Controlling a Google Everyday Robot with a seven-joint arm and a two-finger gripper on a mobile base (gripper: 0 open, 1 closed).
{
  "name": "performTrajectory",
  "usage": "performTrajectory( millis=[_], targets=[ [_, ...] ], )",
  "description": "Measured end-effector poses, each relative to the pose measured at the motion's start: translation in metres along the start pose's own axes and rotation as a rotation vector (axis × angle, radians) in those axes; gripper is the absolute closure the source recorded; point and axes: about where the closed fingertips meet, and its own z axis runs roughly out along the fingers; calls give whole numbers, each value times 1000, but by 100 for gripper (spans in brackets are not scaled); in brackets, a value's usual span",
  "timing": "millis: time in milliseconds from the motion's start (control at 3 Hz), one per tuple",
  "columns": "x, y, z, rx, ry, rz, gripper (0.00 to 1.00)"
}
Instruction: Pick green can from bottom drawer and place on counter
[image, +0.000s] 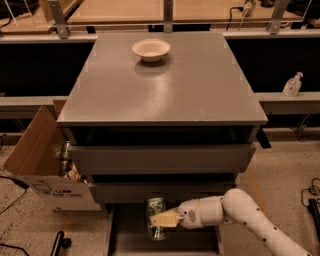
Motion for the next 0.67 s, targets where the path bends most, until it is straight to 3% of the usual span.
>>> performTrajectory(
  millis=[333,667],
  targets=[
    [27,-39,-4,48,-29,-90,100],
    [56,-102,-18,66,-82,-176,100]
  ],
)
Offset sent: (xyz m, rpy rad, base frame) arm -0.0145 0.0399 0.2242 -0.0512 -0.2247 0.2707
